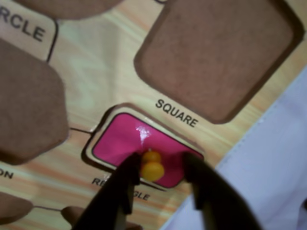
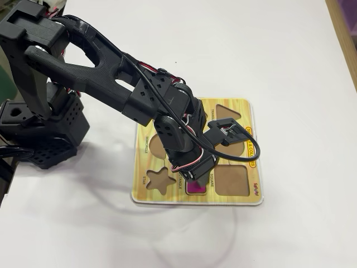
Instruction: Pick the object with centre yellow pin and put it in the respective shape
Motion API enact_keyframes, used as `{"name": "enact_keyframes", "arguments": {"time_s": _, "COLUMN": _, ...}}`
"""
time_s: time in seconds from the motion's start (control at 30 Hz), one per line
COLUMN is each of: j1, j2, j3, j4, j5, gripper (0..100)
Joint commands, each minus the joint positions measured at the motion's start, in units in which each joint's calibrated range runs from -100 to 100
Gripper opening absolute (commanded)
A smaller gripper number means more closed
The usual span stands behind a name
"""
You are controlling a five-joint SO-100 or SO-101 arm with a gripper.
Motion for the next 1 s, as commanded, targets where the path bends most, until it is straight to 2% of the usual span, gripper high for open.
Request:
{"name": "enact_keyframes", "arguments": {"time_s": 0.0, "j1": -0.67, "j2": -0.58, "j3": -2.79, "j4": 0.12, "j5": -0.64, "gripper": 19}}
{"name": "enact_keyframes", "arguments": {"time_s": 0.2, "j1": -0.76, "j2": -4.27, "j3": -1.71, "j4": 0.29, "j5": -6.40, "gripper": 18}}
{"name": "enact_keyframes", "arguments": {"time_s": 0.5, "j1": -0.76, "j2": -12.63, "j3": 4.32, "j4": 0.12, "j5": -11.63, "gripper": 18}}
{"name": "enact_keyframes", "arguments": {"time_s": 0.97, "j1": -7.11, "j2": -30.63, "j3": 17.72, "j4": -0.49, "j5": -21.67, "gripper": 18}}
